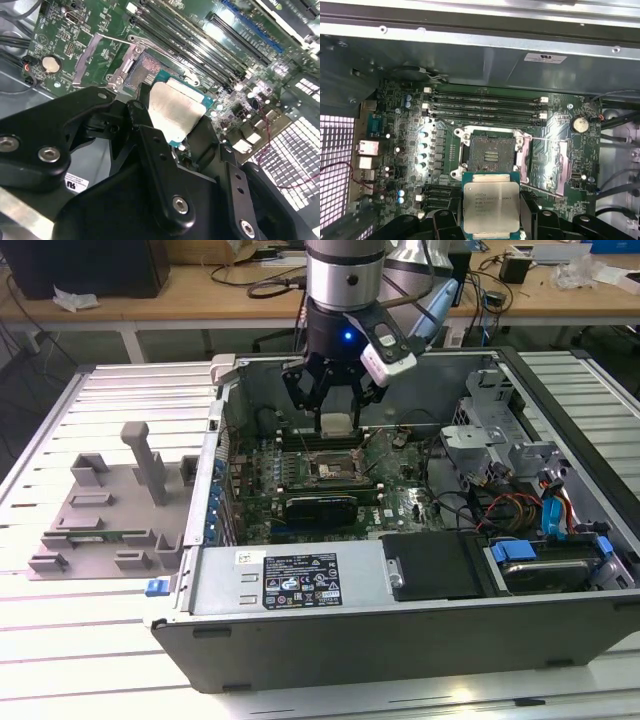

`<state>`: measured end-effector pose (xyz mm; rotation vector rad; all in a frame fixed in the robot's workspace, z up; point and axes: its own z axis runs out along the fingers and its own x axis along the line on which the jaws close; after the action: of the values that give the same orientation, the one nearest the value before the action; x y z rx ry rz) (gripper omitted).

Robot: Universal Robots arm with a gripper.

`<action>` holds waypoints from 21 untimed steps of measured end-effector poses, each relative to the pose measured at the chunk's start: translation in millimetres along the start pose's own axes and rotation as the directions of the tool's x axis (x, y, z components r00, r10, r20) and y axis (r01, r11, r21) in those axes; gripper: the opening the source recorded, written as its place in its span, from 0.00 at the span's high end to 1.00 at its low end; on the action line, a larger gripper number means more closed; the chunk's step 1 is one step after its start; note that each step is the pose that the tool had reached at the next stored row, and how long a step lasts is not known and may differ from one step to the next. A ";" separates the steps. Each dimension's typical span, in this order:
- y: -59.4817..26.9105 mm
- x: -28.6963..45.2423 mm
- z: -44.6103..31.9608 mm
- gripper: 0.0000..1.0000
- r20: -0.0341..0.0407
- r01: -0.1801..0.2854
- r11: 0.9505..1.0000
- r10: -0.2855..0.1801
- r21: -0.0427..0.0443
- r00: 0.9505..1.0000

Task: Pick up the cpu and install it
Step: 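Pick up the cpu and move it towards the insertion slot, then place the cpu into insertion slot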

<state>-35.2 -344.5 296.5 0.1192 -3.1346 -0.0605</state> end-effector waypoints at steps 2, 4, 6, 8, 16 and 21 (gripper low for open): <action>0.6 -0.1 3.0 0.45 0.001 0.000 1.000 0.000 0.000 1.000; 0.6 -0.1 4.5 0.45 0.001 0.000 1.000 0.000 0.000 1.000; 0.6 -0.1 4.7 0.45 0.001 -0.001 1.000 0.001 0.000 1.000; 0.6 -0.1 5.0 0.45 0.001 -0.001 1.000 0.001 0.000 1.000; 0.6 -0.1 5.4 0.45 0.001 -0.001 1.000 0.001 0.000 1.000; 0.6 -0.1 5.6 0.45 0.003 -0.034 0.999 0.034 0.000 0.999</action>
<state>-35.2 -343.7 291.0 0.0656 -3.1381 -0.0607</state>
